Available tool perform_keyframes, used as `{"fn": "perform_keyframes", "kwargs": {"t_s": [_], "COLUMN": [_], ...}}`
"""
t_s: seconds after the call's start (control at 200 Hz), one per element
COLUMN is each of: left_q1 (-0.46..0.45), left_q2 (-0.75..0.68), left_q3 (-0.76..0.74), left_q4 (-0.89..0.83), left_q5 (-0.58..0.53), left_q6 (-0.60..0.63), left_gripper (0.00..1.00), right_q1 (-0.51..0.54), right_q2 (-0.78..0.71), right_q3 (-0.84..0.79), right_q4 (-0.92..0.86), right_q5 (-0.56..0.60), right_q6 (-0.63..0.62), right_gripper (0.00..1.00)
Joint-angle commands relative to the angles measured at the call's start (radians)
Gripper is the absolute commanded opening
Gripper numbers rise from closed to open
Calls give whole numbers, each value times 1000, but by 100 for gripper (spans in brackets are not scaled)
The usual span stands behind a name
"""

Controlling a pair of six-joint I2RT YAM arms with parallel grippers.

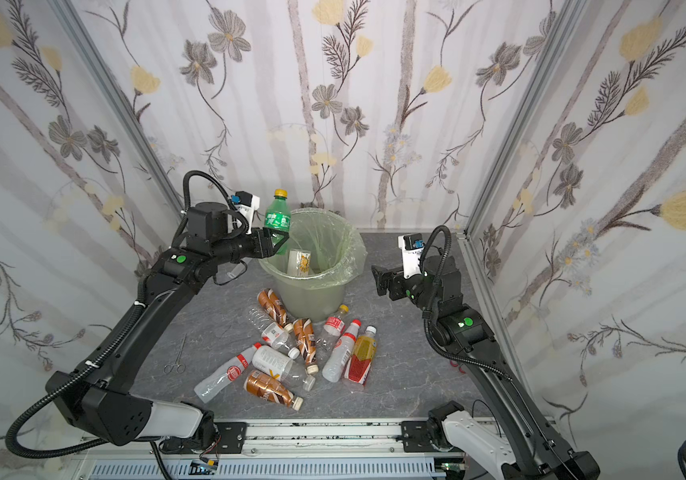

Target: Put the plastic bottles in the bin

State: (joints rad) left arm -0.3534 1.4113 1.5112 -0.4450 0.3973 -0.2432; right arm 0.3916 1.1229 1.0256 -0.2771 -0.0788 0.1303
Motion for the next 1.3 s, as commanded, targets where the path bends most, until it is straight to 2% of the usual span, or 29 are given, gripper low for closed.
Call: {"fn": "perform_keyframes", "kwargs": {"t_s": [0.0,0.495,0.815,0.925,1.08,1.294], "left_q1": [-7,-13,-12,-12,0,97], "left_q2": [8,6,-24,-40,-83,-149], "left_q3": [-14,-55,-46,-39,-37,-93], "left_q4": [6,6,6,6,6,9], "left_q5": [12,26,3,-45,-181,-291], "left_q6": [5,16,21,21,21,-3], "left_gripper": [54,65,76,78,82,86], "right_q1": [0,2,51,97,169,239], "right_q2": [-5,-2,9,8,21,34], "right_q3": [-2,-9,-13,-15,-25,-87], "right_q4": [2,-31,-155,-200,-266,-316], "right_q5": [6,4,118,152,174,163], "right_q6": [12,34,86,105,142,262], "right_gripper": [96,95,95,95,95,95]}}
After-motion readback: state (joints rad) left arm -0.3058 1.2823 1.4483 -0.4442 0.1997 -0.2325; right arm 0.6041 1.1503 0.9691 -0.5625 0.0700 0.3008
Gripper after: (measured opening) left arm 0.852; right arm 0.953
